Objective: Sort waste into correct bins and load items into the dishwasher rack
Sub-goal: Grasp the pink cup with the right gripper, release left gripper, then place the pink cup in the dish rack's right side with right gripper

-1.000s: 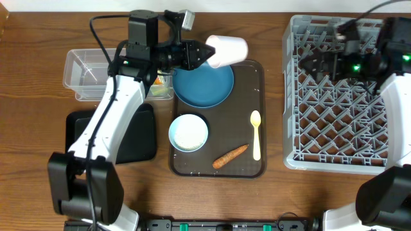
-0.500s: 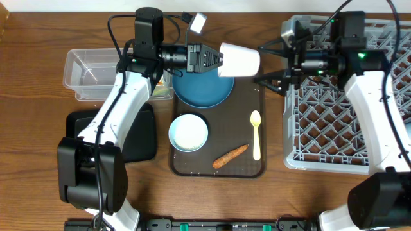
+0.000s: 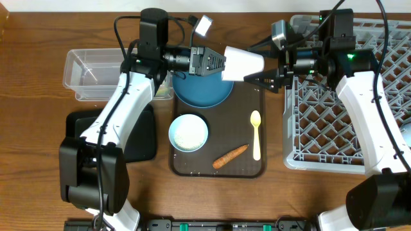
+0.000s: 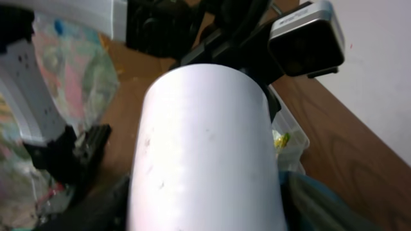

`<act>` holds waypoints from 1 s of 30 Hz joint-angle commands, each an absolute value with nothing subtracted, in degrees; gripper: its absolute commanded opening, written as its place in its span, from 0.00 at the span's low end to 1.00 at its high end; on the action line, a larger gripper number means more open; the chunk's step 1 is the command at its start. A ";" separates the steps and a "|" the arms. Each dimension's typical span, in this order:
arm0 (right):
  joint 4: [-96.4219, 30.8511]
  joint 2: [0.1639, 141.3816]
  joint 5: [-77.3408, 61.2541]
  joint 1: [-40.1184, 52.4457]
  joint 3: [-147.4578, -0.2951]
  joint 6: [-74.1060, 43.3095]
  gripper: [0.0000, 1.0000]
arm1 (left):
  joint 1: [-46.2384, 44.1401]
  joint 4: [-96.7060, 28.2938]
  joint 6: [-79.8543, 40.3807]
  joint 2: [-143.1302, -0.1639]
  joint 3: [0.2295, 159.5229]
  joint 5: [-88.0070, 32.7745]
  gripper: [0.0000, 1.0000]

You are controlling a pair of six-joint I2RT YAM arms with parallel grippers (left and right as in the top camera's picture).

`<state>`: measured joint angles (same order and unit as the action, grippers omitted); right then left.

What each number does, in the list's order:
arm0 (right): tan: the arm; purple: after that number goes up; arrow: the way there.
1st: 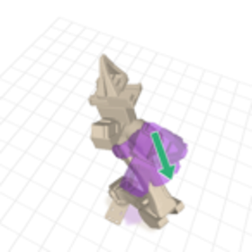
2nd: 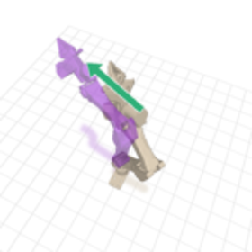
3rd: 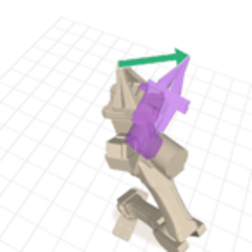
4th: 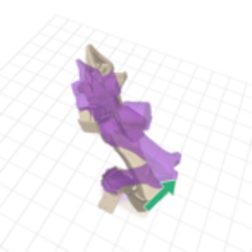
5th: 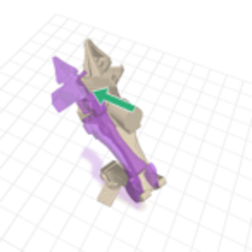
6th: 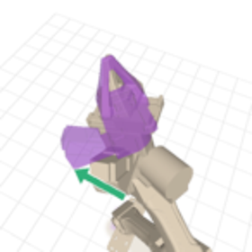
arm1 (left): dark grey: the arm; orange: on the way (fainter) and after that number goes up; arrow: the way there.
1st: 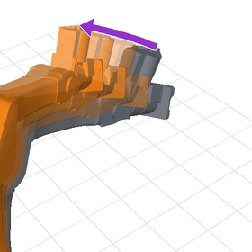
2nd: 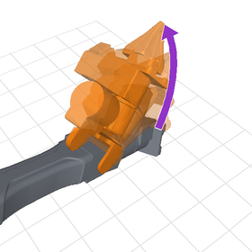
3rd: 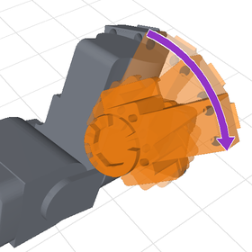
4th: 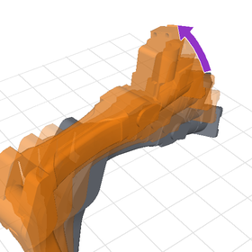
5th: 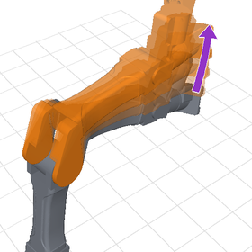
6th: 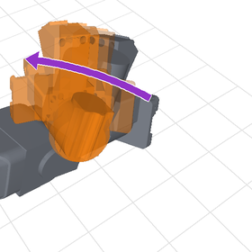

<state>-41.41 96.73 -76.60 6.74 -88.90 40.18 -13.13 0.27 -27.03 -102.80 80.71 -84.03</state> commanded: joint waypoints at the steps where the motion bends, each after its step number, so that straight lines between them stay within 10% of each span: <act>1: -41.34 96.68 -77.80 7.27 -89.08 40.77 0.58 | -13.10 0.56 -26.92 -102.89 81.34 -85.95 0.06; 8: -42.11 96.68 -76.95 7.27 -89.08 40.75 0.47 | -13.10 0.56 -26.89 -102.89 81.34 -85.93 0.10; 11: -43.70 96.66 -73.97 7.27 -89.08 39.88 0.45 | -12.93 0.54 -26.85 -102.89 81.34 -85.08 0.42; 15: -44.23 96.66 -60.45 7.03 -89.08 28.21 0.40 | -12.27 0.10 -26.63 -102.89 81.34 -81.19 0.55; 30: -53.36 87.79 -20.03 -0.78 -89.27 7.51 0.27 | -10.57 -30.26 -8.23 -101.49 81.23 -38.65 0.70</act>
<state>-52.07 92.40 -30.46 2.42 -88.88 13.52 -10.57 -27.94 -13.74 -102.98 80.73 -52.62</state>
